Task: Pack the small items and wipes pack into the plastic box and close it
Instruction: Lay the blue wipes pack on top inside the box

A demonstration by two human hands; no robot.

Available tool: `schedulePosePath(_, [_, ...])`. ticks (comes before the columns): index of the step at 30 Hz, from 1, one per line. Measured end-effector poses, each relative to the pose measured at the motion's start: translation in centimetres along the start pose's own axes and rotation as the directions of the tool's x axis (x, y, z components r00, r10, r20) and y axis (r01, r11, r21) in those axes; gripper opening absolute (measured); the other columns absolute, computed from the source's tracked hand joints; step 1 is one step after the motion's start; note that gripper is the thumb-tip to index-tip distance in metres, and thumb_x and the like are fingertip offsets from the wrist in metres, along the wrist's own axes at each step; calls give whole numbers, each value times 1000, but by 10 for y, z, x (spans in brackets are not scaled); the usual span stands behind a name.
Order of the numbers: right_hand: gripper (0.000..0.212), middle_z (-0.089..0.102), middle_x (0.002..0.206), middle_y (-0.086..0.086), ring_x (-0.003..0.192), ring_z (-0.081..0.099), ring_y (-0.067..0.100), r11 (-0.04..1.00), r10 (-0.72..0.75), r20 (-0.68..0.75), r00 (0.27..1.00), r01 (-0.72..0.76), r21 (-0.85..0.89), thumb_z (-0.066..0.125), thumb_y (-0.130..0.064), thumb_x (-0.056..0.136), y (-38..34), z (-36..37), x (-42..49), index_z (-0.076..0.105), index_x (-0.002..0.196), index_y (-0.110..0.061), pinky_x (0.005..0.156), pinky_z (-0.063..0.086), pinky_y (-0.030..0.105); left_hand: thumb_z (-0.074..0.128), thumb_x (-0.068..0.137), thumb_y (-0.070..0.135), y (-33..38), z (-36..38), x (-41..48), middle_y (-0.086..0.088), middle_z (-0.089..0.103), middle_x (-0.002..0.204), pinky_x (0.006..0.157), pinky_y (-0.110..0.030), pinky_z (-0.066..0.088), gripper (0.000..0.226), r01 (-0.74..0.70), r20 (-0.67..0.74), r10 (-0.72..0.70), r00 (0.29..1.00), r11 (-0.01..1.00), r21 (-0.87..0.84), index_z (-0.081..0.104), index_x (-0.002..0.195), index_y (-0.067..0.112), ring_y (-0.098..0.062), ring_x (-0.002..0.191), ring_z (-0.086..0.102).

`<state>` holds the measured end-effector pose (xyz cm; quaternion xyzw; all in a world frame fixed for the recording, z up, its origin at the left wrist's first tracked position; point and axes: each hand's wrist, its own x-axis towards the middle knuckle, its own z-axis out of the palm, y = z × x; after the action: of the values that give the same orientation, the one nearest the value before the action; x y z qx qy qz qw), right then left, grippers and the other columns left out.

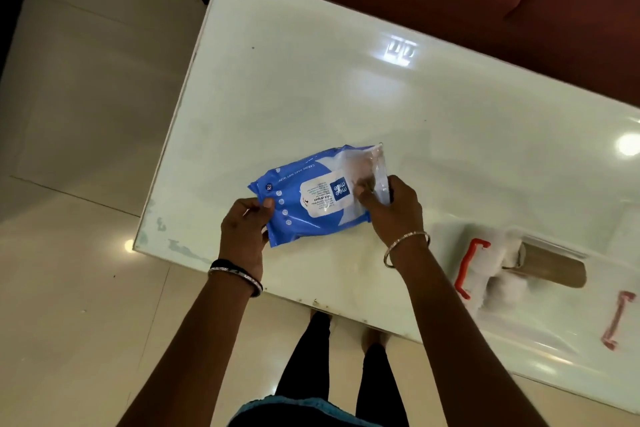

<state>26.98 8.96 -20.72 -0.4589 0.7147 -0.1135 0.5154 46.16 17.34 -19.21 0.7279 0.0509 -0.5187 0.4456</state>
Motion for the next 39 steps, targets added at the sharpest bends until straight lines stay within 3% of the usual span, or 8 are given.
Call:
schedulePosePath(5, [32, 73, 98, 9, 88, 72, 26, 940, 97, -20, 995, -85, 329, 78, -29, 80, 18, -45, -41, 64, 103, -12, 71, 61, 46, 64, 87, 12, 10, 24, -31, -4, 71, 87, 67, -27, 55, 14, -94, 156, 83, 984, 994, 63, 58, 76, 17, -17, 80, 69])
schedulePosePath(9, [46, 74, 106, 8, 94, 73, 25, 855, 122, -1, 993, -105, 507, 83, -20, 71, 35, -96, -74, 61, 111, -13, 65, 58, 34, 68, 83, 15, 13, 51, -64, -5, 73, 82, 65, -29, 56, 7, -142, 287, 98, 953, 980, 137, 61, 82, 13, -19, 76, 69])
schedulePosePath(15, [40, 76, 108, 9, 101, 72, 27, 851, 97, -88, 991, -37, 524, 81, -12, 71, 84, -190, -116, 70, 110, -9, 84, 57, 43, 69, 80, 3, -14, 120, -127, -7, 75, 70, 59, -24, 55, 11, -196, 480, 81, 873, 961, 194, 59, 82, 5, -15, 63, 69])
schedulePosePath(19, [39, 76, 106, 10, 101, 72, 30, 844, 178, -151, 973, -72, 531, 80, -13, 67, 120, -242, -129, 71, 104, -13, 84, 57, 42, 78, 72, 14, -51, 165, -158, -29, 72, 80, 76, -54, 55, 19, -256, 505, 73, 860, 918, 303, 62, 80, 9, -31, 72, 69])
schedulePosePath(23, [59, 77, 95, 12, 88, 72, 29, 868, 259, -180, 949, -147, 475, 90, -49, 44, 151, -276, -131, 73, 91, -17, 72, 55, 41, 77, 77, 19, -90, 198, -178, -12, 77, 76, 75, -46, 60, 15, -286, 461, 58, 885, 850, 443, 64, 83, 17, -27, 75, 74])
schedulePosePath(25, [63, 76, 92, 17, 84, 70, 33, 869, 294, -175, 940, -187, 458, 89, -58, 39, 163, -287, -128, 74, 85, -17, 76, 55, 47, 76, 78, 23, -106, 212, -183, -6, 77, 80, 70, -33, 59, 16, -337, 412, 106, 905, 772, 540, 63, 86, 18, -22, 77, 74])
schedulePosePath(30, [9, 73, 93, 17, 92, 69, 38, 875, 341, -170, 925, -246, 416, 74, -20, 83, 186, -291, -103, 68, 83, -14, 86, 54, 56, 65, 86, 24, -132, 237, -181, -2, 75, 96, 71, -26, 43, 13, -443, 341, 286, 895, 489, 751, 63, 98, 20, -23, 90, 67])
schedulePosePath(39, [21, 70, 102, 18, 93, 67, 37, 899, 403, -112, 908, -370, 235, 64, -22, 86, 205, -266, -63, 65, 102, -9, 86, 56, 55, 47, 93, 15, -144, 255, -177, -11, 67, 106, 70, -34, 37, 33, -405, 363, 377, 852, 36, 913, 52, 124, 22, -36, 96, 60])
